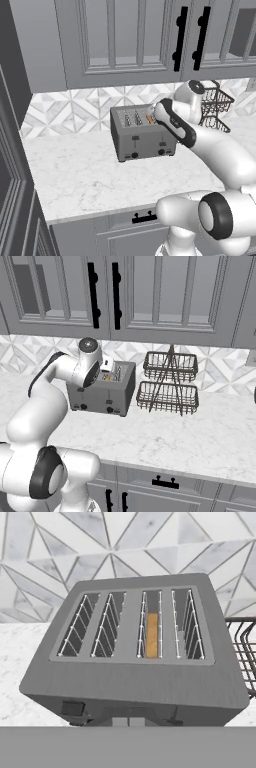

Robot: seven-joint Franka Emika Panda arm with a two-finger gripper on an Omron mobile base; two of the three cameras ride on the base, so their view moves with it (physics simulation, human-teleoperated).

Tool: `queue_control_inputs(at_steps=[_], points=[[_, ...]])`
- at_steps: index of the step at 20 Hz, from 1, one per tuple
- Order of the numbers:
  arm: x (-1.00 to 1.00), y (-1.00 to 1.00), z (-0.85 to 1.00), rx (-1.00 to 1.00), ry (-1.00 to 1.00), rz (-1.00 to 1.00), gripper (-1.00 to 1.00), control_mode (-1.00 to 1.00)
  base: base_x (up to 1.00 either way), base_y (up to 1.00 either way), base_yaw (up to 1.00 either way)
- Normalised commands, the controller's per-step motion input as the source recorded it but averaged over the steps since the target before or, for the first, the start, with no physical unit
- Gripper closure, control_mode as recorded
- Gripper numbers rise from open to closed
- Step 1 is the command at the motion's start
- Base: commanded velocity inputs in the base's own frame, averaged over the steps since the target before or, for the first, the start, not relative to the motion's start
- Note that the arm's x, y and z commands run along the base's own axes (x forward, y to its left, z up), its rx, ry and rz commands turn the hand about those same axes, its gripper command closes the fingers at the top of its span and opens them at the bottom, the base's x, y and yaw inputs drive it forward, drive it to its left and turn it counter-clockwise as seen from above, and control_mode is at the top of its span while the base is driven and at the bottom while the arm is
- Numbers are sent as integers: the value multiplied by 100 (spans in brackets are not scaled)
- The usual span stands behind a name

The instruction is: Start the toaster. Once the lever pops up, take the bread to the plate on the dining counter.

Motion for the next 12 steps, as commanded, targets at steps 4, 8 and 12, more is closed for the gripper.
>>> queue_control_inputs(at_steps=[4, 8, 12], points=[[12, 0, -3, 0, -3, 0, 100, -100, 0, 0, 0], [16, 0, -6, 0, -5, 0, 100, -100, 0, 0, 0], [14, 0, -16, -2, -5, 0, 100, -100, 0, 0, 0]])
